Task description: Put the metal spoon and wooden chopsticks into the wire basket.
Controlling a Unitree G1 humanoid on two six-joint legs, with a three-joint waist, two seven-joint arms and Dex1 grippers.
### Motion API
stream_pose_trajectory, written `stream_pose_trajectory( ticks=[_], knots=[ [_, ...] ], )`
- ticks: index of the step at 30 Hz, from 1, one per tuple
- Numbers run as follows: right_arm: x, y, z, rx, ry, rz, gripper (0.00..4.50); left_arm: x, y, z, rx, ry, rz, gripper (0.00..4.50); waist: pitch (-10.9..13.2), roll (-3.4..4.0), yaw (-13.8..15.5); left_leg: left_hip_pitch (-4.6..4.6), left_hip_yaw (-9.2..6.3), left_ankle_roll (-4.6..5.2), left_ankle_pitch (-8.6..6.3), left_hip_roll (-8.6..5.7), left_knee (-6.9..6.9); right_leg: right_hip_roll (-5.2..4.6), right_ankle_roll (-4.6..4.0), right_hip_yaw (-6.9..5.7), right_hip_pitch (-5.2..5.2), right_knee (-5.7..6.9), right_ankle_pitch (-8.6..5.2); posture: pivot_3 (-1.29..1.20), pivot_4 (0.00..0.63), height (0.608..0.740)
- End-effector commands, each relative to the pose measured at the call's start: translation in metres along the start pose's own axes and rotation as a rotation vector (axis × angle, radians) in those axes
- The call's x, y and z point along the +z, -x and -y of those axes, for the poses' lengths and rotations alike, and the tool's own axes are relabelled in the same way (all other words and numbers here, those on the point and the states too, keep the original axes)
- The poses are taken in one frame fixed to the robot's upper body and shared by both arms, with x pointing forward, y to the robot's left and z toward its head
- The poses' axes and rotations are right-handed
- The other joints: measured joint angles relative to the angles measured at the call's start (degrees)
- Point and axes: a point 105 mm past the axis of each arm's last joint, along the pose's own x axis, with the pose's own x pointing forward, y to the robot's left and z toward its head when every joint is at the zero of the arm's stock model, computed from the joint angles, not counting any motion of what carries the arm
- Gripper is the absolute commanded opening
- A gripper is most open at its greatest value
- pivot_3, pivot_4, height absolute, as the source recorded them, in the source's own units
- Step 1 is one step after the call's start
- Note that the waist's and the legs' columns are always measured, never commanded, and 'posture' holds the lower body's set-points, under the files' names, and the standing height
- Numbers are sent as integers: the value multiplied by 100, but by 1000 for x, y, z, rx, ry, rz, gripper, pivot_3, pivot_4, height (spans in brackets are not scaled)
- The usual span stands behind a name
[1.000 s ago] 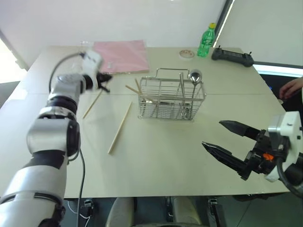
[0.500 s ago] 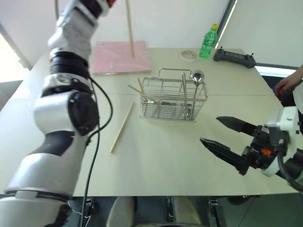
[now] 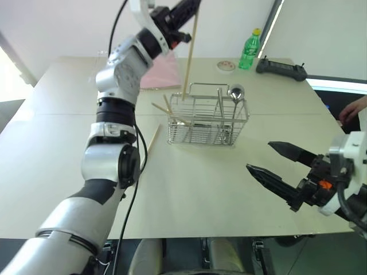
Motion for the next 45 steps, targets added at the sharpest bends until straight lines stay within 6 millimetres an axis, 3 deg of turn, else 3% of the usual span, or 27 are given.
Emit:
stream_pose_trajectory(
  ticks=[1, 5, 10, 11, 15, 19, 24, 26, 29, 33, 40, 45],
  knots=[
    [11, 1, -5, 4, 28, 53, 4500, 0, -3, 22, -80, -33, 4, 39, 0, 0, -3, 0, 0, 0, 0, 0, 0, -1, 0, 0, 1, -1, 0, 0, 150, 721],
    [14, 1, -3, -5, 20, 65, 4500, -15, 5, 25, -74, 14, -12, 1535, -1, 2, -8, 0, -2, 0, 0, 0, -5, 0, -1, 1, -2, -1, -1, 0, 150, 721],
    [16, 1, 0, -12, 11, 72, 4500, -12, 9, 26, -77, 70, -6, 4251, -1, 2, -17, 1, -3, 1, 0, 1, -3, 4, -1, 1, -3, 2, -1, 0, 150, 721],
    [16, 1, 1, -12, 10, 72, 4500, -10, 10, 26, -80, 73, -6, 4456, -1, 2, -15, 3, -3, 1, 0, 0, -3, 4, -2, 1, -1, 2, -1, 0, 150, 721],
    [16, -1, 2, -10, 4, 73, 4500, 14, 16, 26, -100, 73, 10, 4456, -1, 2, -22, 2, -3, 1, 0, 0, -3, 3, -2, 1, -1, 1, -1, 0, 150, 721],
    [15, -2, 3, -9, 1, 74, 4500, 57, 25, 0, 3, -9, 9, 4456, 0, 2, -25, 1, -5, 1, 0, 1, -4, 7, -3, 1, -7, 5, -1, 0, 150, 721],
    [13, -3, 2, -5, -5, 77, 4500, 62, 43, -42, 196, -172, -203, 4456, -6, 11, -12, 5, -4, 1, 0, 1, -10, 8, -2, 1, -3, 1, -2, 0, 150, 721],
    [11, -4, 2, -5, -9, 76, 4500, 53, 55, -56, 246, -268, -352, 4456, -5, 10, 19, 6, -5, 1, 0, -1, -8, 4, -2, 0, 2, 0, -3, 0, 150, 721],
    [8, -7, 0, 6, -25, 82, 4500, 2, 94, -81, 335, -241, -730, 4456, -4, 8, -8, 2, -5, 1, 0, -1, -4, 4, -5, 1, 1, -3, -2, 0, 150, 721],
    [5, -11, -1, 15, -35, 89, 4500, -44, 123, -89, 376, -209, -962, 4456, -3, 7, -18, -3, -5, 1, 0, 1, -7, 0, -5, 1, -8, -3, -2, 0, 150, 721],
    [1, -13, -6, 11, -47, 100, 4500, -105, 159, -83, 425, -101, -1169, 4456, -3, 8, -20, -17, -5, 3, -1, 3, -18, 0, -5, 2, -28, 1, -2, 0, 150, 721],
    [1, -12, -7, -3, -50, 106, 4500, -123, 172, -78, 464, -64, -1212, 4456, -3, 7, -20, -14, -7, 3, -1, 4, -13, 2, -5, 2, -27, 5, -2, 0, 150, 721]
  ],
)
